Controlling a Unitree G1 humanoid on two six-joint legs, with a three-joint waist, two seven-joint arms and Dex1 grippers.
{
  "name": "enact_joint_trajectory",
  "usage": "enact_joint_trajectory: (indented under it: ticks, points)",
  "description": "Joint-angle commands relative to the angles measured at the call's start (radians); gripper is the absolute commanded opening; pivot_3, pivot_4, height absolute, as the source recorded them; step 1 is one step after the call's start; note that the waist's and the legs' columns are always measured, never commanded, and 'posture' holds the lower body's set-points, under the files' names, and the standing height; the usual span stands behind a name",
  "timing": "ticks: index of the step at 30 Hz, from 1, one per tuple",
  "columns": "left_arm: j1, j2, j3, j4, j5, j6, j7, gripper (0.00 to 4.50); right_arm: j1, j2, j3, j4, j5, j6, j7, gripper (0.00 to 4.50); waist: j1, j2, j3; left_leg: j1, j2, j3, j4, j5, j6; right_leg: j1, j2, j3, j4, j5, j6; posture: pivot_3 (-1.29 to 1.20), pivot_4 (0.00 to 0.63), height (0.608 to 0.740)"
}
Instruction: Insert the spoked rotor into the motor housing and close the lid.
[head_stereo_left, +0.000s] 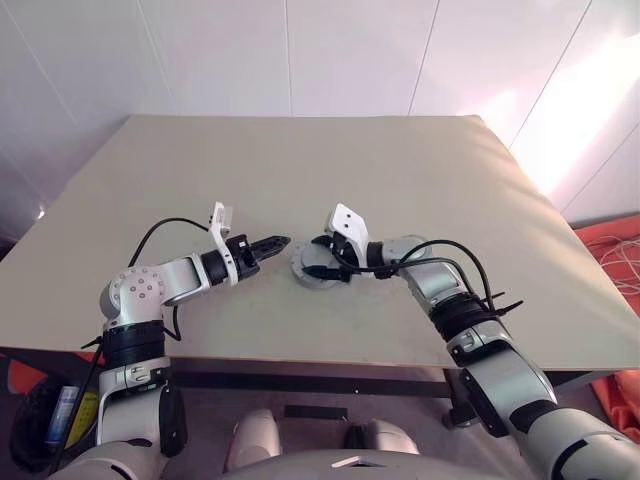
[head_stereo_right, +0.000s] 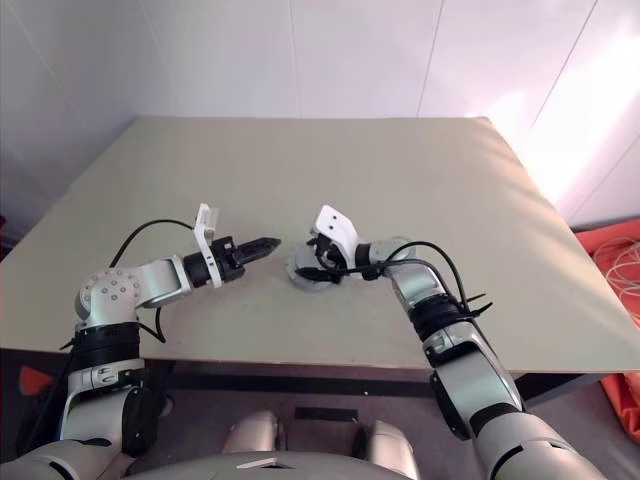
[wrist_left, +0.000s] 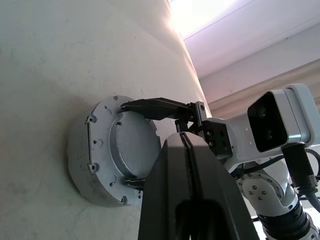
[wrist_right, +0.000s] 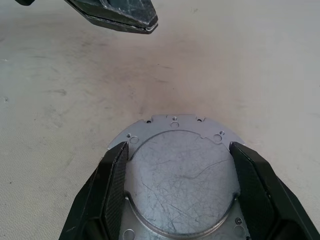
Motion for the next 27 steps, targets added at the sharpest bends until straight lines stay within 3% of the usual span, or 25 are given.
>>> enact_joint_trajectory:
  ticks: [1,15,27]
  points:
    - [-0.014,-0.001,0.009,-0.032,-0.029,0.003,0.006,0.00,0.022,-0.045,0.015,0.089,-0.073,0.032,-0.029,3.11,0.000,0.000,0.000,0.001,0.000,0.000,0.000,0.000,0.000,0.000,0.000,0.000,0.000,0.000,0.000,0.00,0.000,0.740]
    - [-0.096,-0.102,-0.048,0.198,0.075,-0.046,0.066,0.00,0.019,-0.039,0.019,0.087,-0.073,0.023,-0.030,3.11,0.001,0.000,0.000,0.001,0.000,0.000,0.000,0.001,0.000,0.003,0.000,0.000,-0.003,0.000,0.001,0.00,0.000,0.740]
    - [-0.146,-0.107,-0.078,0.333,0.178,-0.029,0.119,0.00,0.034,-0.043,0.012,0.045,-0.067,0.036,-0.036,3.11,0.000,0.001,-0.001,0.003,0.000,0.000,-0.001,0.001,0.001,0.004,0.000,0.000,-0.006,0.000,0.002,0.00,0.000,0.740]
